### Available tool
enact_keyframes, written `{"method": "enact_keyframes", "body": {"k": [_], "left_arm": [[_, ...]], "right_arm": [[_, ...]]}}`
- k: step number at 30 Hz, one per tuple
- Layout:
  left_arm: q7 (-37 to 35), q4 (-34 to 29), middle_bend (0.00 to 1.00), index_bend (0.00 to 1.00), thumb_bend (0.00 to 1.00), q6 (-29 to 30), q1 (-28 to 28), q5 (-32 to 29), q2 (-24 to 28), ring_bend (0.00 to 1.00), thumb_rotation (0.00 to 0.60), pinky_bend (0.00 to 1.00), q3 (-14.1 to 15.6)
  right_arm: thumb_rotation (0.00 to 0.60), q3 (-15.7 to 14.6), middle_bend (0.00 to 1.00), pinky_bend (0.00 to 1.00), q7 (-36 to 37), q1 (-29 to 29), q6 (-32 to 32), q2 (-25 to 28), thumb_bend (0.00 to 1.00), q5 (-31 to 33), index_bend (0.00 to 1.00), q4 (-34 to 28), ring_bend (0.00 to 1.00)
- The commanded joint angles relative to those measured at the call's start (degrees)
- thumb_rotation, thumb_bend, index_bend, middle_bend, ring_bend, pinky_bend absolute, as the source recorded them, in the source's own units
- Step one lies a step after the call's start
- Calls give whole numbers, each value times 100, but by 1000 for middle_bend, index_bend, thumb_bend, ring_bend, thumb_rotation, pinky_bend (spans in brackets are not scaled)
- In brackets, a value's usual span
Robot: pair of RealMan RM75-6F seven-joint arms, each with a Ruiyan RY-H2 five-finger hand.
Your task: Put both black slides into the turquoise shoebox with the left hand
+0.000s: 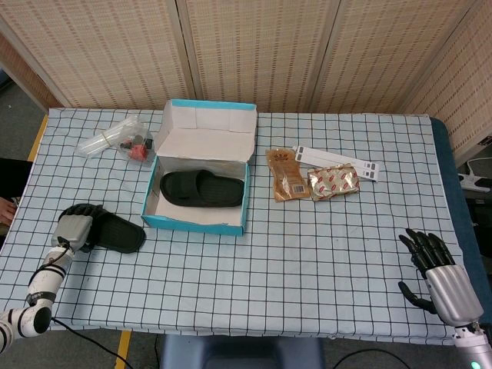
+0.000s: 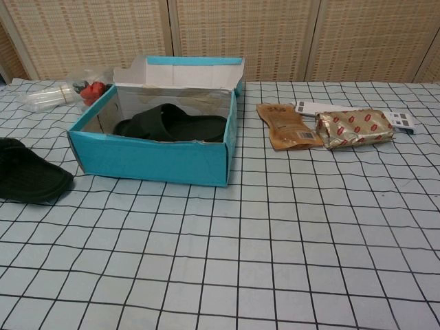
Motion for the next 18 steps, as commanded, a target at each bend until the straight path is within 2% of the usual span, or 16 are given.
{"method": "enact_keyframes", "body": {"k": [1,4,10,18], "left_arm": [[-35,64,324,221,327,112,46,92,-46,270,600,159,-22],[-22,79,397,289,341,123,82,81,-46,334,600,224,-32],[1,-17,467,363,374,244,179,90,49,397,600,320,-59],[267,-823,523,413,460,729,353,137,543,452,600,439,-97]], "right_arm": [[600,1,0,0,5,2,-4,0,226,2,0,1,0],[600,1,0,0,9,3,-8,1,227,3,0,2,0],[600,-6,0,0,13,4,-9,2,226,-12,0,-2,0],[600,-14,0,0,0,5,-10,-8,226,-34,0,-1,0]]}}
